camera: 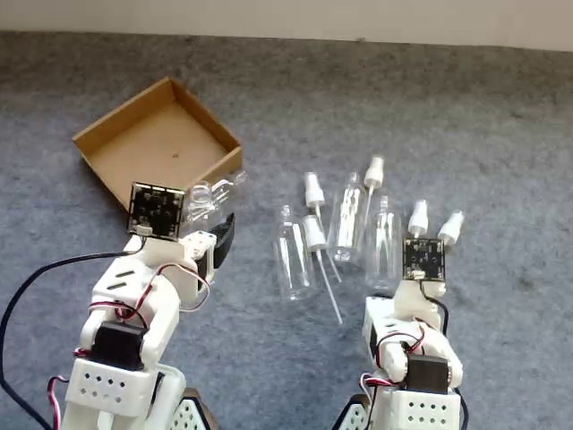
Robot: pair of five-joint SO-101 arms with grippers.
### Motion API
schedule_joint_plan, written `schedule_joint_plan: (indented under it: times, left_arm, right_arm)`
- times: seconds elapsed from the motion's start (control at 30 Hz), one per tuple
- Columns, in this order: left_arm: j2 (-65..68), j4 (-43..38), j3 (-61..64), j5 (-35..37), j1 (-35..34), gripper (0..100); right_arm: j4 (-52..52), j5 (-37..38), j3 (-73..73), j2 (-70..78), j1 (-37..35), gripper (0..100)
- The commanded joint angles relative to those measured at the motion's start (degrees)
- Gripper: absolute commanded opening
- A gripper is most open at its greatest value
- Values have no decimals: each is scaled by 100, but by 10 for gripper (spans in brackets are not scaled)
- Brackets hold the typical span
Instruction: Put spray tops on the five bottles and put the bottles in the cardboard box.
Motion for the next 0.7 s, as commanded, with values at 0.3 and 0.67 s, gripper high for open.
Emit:
schedule_joint_plan:
  times: [0.3, 0.67]
  left_arm:
    - [-2308, 695, 611, 105, -57, 102]
    - [-2141, 97, 1138, 114, -57, 101]
  right_arm:
    - [-2484, 949, 760, -31, 1209, 7]
    - [-910, 2013, -1640, 4, 1842, 125]
